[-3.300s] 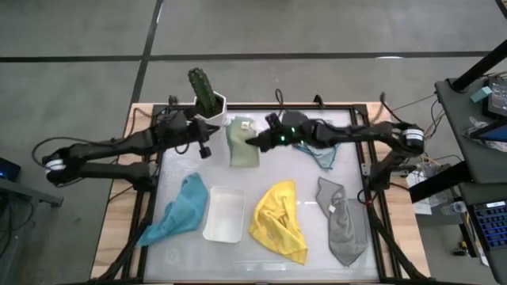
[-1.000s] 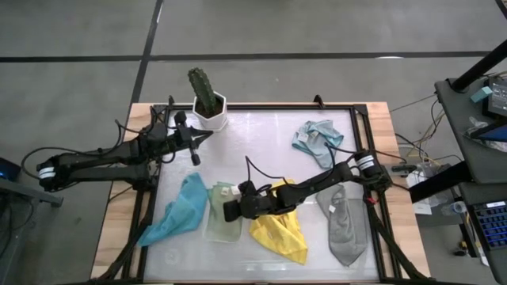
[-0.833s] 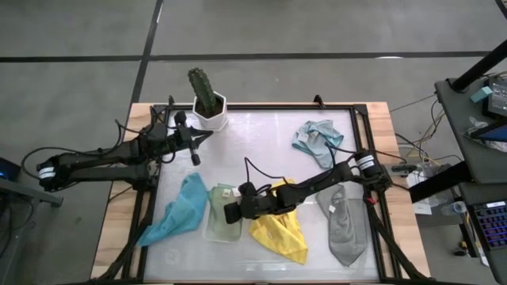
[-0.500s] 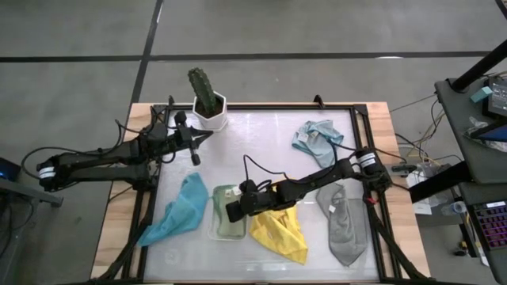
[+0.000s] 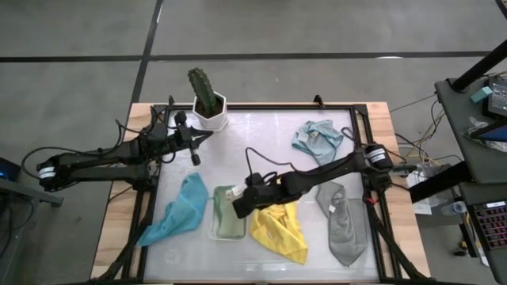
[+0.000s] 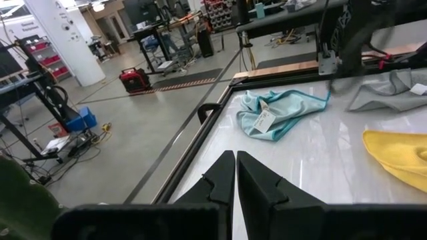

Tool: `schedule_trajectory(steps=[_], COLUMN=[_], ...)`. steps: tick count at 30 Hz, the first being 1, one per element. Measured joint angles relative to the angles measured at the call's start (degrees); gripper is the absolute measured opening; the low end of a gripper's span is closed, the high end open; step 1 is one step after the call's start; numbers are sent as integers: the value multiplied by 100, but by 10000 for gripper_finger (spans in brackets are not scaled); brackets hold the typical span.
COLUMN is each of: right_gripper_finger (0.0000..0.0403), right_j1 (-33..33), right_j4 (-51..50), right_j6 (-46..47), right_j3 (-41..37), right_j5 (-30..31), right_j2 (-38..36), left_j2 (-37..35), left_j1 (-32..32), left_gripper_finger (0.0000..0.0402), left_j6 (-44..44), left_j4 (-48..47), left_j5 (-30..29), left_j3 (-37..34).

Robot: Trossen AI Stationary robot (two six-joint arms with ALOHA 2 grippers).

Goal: Fold microfiber towels
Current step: Put the green microfiber towel into the bin

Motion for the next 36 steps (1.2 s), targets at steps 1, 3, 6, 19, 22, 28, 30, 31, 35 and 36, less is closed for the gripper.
schedule_trajectory(steps=[1, 3, 6, 19, 22, 28, 30, 31, 35, 36], right_gripper_finger=[183, 183, 176, 41, 14, 9, 9, 9, 9, 9], right_j1=[-25, -63, -79, 147, 145, 75, 3, -34, -193, -231], right_j4=[-366, -1225, -2538, -2717, -1891, -190, 379, 674, 1607, 1781], right_j6=[-177, -708, -1819, -4842, -5431, -6567, -6867, -7011, -7533, -7633], right_j3=[130, 430, 955, 34, -633, -2030, -2474, -2692, -3462, -3629], right_j5=[4, 4, 174, 1230, 1252, 1266, 1274, 1271, 1246, 1229], right_j2=[-41, -88, -109, -790, -1242, -2279, -2617, -2779, -3348, -3479], left_j2=[0, 0, 23, 630, 1094, 2147, 2567, 2771, 3628, 3845], left_j1=[-3, -5, -70, -1515, -2037, -2896, -3103, -3191, -3513, -3567], left_gripper_finger=[3, 3, 3, 3, 3, 3, 3, 3, 3, 3], left_j6=[0, -3, -7, -9, -54, -477, -835, -1013, -1642, -1756], left_j4=[-7, -3, -10, 108, 112, -706, -1152, -1423, -2676, -2831], left_j5=[4, 27, 83, 320, 61, -516, -530, -529, -533, -523], left_j3=[0, 0, -3, 278, 536, 1231, 1503, 1657, 2333, 2478])
